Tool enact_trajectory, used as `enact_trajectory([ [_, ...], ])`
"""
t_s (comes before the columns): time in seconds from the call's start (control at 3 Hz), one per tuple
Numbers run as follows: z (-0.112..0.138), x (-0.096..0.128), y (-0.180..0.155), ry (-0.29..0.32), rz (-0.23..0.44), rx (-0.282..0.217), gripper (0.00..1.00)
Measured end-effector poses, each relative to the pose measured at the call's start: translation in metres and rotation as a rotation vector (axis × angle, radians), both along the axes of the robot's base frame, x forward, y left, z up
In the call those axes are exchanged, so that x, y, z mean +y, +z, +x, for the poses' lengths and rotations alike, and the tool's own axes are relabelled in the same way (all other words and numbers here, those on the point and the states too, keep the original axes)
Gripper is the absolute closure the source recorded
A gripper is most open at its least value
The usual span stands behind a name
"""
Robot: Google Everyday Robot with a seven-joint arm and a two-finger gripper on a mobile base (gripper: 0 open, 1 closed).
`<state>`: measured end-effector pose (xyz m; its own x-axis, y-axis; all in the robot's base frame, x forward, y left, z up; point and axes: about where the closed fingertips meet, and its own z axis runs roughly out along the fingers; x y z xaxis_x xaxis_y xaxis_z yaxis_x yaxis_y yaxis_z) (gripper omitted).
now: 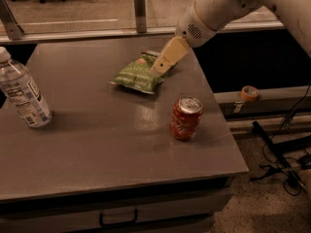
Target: Pick green jalapeno chip bag
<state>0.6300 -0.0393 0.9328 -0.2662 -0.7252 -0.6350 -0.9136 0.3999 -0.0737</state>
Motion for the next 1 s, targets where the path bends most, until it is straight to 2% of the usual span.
enact_trajectory([
  [0.33,0.019,0.023,-0.029,-0.092,-0.018,-0.020,0.00],
  [0.67,0.031,0.035,-0.062,-0.154,-0.044,-0.030,0.00],
  [1.0,0.036,0.044,-0.087,-0.175,-0.082,-0.045,0.18],
])
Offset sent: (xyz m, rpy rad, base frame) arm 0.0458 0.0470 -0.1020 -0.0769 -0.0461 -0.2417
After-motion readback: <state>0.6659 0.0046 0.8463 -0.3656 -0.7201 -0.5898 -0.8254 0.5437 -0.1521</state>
